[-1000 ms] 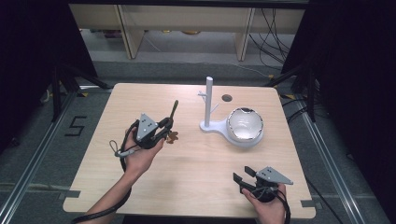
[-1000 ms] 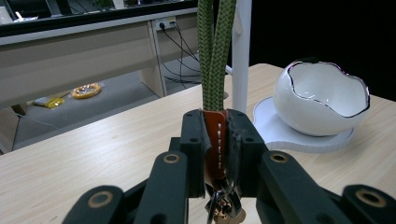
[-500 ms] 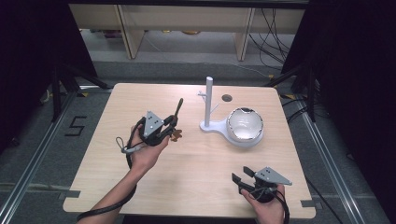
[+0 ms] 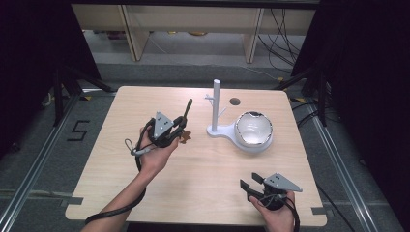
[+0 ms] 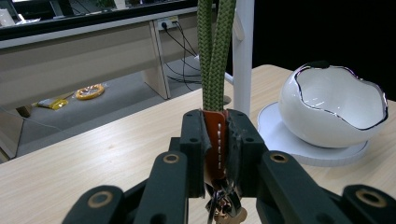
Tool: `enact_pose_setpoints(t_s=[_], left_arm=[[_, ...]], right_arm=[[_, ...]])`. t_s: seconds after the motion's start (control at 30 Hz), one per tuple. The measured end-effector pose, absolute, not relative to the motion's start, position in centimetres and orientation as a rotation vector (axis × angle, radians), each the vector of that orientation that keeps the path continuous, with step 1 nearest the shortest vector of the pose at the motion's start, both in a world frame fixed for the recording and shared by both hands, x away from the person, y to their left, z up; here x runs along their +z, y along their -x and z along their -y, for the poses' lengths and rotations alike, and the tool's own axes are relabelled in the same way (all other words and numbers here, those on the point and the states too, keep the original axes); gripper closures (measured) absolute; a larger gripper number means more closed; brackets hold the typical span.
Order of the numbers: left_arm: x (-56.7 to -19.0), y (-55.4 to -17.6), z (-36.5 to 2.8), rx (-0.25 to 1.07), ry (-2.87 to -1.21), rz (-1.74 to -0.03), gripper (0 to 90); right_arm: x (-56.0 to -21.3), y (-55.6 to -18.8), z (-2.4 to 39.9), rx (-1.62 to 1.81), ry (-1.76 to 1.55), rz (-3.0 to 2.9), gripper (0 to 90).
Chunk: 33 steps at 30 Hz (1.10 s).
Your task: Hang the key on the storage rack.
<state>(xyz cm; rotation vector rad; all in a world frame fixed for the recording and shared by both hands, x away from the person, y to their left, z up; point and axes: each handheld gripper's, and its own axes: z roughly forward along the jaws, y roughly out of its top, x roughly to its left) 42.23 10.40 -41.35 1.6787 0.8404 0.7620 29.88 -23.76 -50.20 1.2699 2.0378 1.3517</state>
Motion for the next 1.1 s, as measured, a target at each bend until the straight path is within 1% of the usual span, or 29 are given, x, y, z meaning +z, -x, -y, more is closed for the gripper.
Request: enact_pose_setpoints(t_s=[0.07,0.1,0.53,0.97,1.0,1.07,1.1], left_arm=[[-41.3,-42.4,-10.2,0.76,-1.68,-0.84,77.5],[-41.3,-42.7,-10.0,0.772,-1.677,-0.811,77.6],[-41.3,-43.4,-8.8,0.775,-1.687,-0.804,77.5],[-41.2,-44.4,-7.9,0.783,-1.705,-0.817,77.5],[-41.3,-44.4,-7.7,0.76,-1.707,-0.845,77.5],[-41.5,-44.7,-7.5,0.76,-1.711,-0.852,77.5],[-41.5,-45.0,-7.5,0.787,-1.72,-0.824,77.5]], right_arm=[[-50.2,-29.9,23.7,1.349,-1.267,-2.039,43.7],[-50.4,-29.8,23.4,1.384,-1.287,-2.021,43.6],[-50.2,-29.9,23.7,1.365,-1.268,-2.039,43.6],[-50.3,-30.0,23.8,1.381,-1.266,-2.025,43.6],[-50.3,-30.0,23.8,1.373,-1.267,-2.028,43.6],[-50.3,-29.9,23.8,1.359,-1.273,-2.036,43.6],[-50.3,-29.8,23.7,1.358,-1.287,-2.031,43.5]])
